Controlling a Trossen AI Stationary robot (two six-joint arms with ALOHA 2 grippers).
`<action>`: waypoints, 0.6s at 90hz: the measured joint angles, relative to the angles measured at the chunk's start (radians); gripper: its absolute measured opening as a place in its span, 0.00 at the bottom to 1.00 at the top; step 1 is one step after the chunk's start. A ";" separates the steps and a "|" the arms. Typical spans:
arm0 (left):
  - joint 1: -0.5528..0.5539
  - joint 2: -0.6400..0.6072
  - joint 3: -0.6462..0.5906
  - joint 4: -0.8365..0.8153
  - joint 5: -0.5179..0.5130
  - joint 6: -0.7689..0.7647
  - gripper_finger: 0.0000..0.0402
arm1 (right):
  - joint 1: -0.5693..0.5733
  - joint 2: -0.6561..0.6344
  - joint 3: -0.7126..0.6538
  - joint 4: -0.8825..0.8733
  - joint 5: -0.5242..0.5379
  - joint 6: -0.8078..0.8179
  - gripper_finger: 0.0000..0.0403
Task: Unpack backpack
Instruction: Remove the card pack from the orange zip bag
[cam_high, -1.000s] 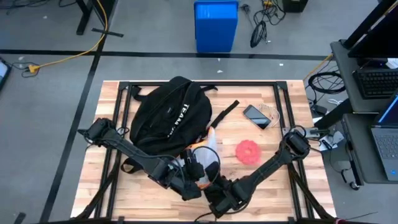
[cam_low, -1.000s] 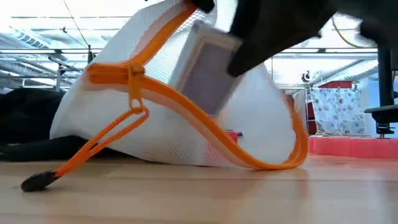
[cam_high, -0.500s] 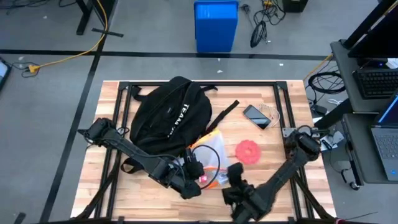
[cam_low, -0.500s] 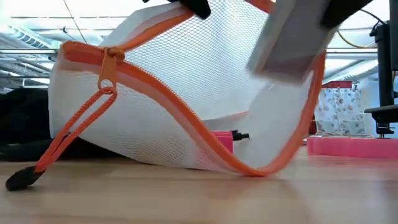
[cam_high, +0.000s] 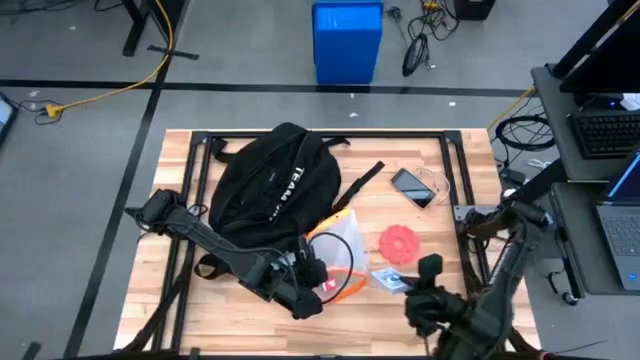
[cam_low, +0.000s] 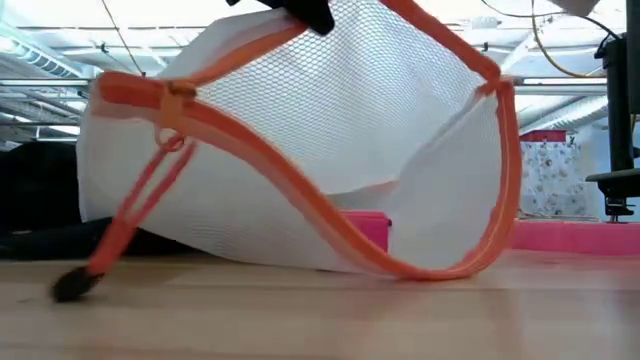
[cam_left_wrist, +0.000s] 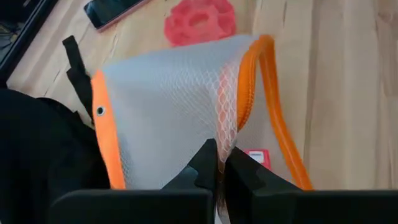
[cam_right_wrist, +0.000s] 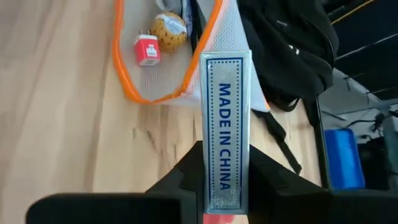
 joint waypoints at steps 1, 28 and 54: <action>0.000 0.000 0.000 0.000 0.000 0.000 0.00 | 0.004 -0.003 -0.004 0.000 0.004 0.007 0.12; 0.001 0.000 0.000 0.003 0.000 -0.026 0.00 | -0.032 -0.118 -0.293 -0.002 0.029 0.152 0.13; 0.001 0.000 -0.001 0.005 0.003 -0.023 0.00 | -0.131 -0.162 -0.615 0.169 0.014 0.170 0.13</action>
